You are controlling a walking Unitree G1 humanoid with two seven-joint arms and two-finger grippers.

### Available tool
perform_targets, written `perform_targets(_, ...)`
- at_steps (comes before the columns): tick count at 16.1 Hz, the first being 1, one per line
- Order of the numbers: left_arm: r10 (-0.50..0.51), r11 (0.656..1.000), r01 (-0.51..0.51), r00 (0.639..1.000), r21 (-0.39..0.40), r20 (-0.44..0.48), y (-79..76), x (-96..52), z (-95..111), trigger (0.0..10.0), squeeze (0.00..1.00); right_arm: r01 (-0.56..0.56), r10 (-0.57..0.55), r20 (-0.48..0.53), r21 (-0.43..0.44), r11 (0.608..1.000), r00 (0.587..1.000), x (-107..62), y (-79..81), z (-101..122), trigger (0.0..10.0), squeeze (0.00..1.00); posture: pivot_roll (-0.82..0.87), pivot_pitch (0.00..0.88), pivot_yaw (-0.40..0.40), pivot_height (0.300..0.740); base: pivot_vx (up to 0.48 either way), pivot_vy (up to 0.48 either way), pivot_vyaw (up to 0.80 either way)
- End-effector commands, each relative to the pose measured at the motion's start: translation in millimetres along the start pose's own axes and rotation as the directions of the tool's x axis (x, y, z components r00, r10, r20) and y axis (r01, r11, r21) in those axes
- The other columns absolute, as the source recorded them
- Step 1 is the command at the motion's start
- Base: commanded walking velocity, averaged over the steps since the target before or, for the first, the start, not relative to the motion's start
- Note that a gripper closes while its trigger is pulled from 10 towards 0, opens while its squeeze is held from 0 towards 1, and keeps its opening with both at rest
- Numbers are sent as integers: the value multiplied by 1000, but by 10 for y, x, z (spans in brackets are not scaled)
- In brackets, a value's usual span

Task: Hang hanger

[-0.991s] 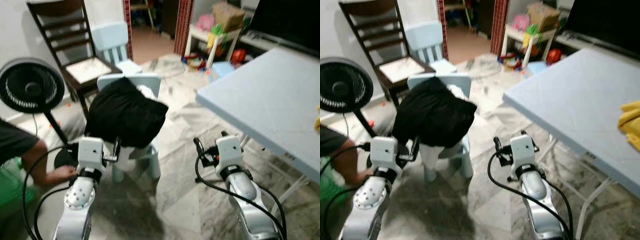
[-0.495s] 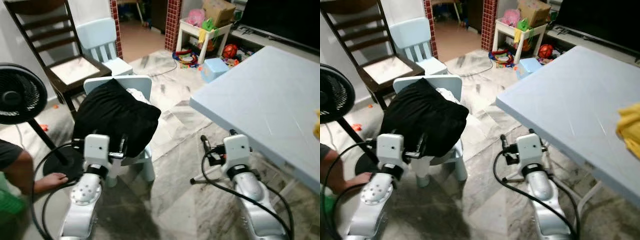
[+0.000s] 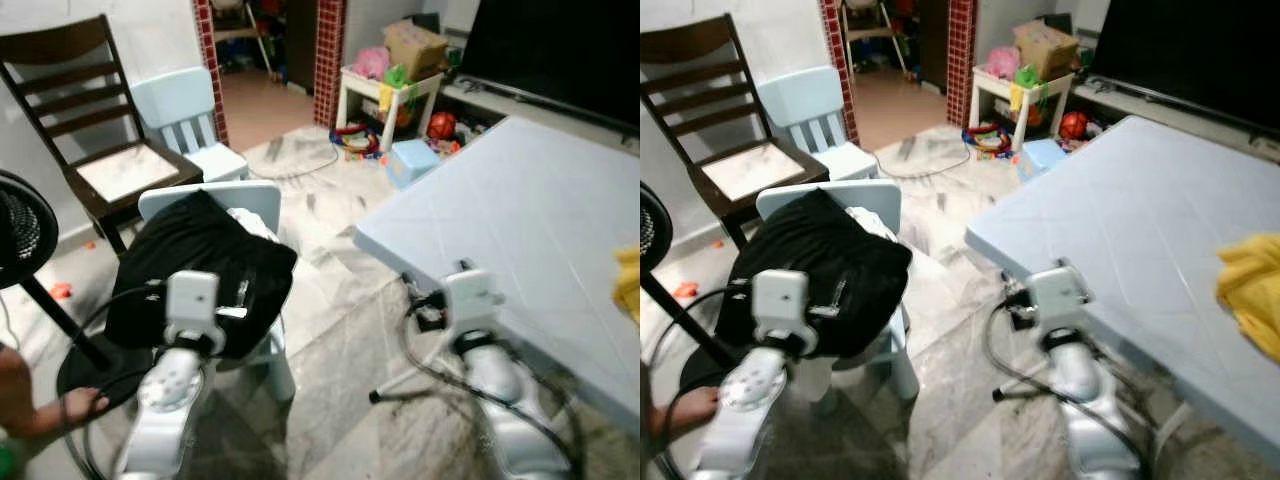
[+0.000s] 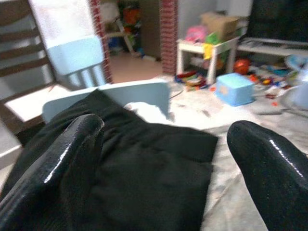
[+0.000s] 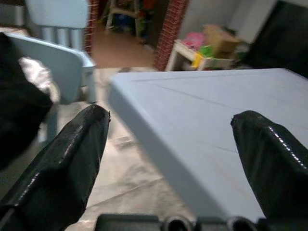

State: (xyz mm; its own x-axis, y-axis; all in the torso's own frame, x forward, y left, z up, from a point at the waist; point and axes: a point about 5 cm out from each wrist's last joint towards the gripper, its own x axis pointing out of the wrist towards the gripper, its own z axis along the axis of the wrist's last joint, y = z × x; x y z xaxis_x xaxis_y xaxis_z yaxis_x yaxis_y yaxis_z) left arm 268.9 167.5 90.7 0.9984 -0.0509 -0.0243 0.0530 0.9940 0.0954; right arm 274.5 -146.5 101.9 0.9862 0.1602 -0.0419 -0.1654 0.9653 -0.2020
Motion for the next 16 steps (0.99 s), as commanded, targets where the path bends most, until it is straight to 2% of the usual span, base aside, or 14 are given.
perform_targets(1, -14, 1000, 14, 1000, 3, 9, -41, 29, 32, 10000, 0, 19, -19, 5, -14, 1000, 1000, -3, -74, 23, 10000, 0, 17, 34, -41, 740, 394, 0, 0)
perform_targets(6, -4, 1000, 4, 1000, -4, 4, -57, 37, 24, 10000, 0, -7, 8, 10, -31, 1000, 1000, 5, -46, 37, 10000, 0, 17, 27, -45, 740, 349, 0, 0)
perform_targets(9, 41, 999, -41, 999, -3, -11, -23, 41, 7, 10000, 0, -13, 13, 10, -32, 999, 1000, 1, -36, 40, 10000, 0, 15, 34, -46, 740, 0, 0, 0)
perform_targets(12, 96, 995, -95, 993, 20, -75, 29, 50, -72, 10000, 0, -34, 35, 18, -34, 999, 999, -28, -19, 52, 10000, 0, 8, 44, -49, 740, 0, 0, 0)
perform_targets(16, 98, 995, -96, 983, 19, -152, 70, 162, -145, 10000, 0, -42, 43, 21, -45, 998, 999, -45, -28, 71, 10000, 0, -9, 65, -57, 740, 0, 0, 758)
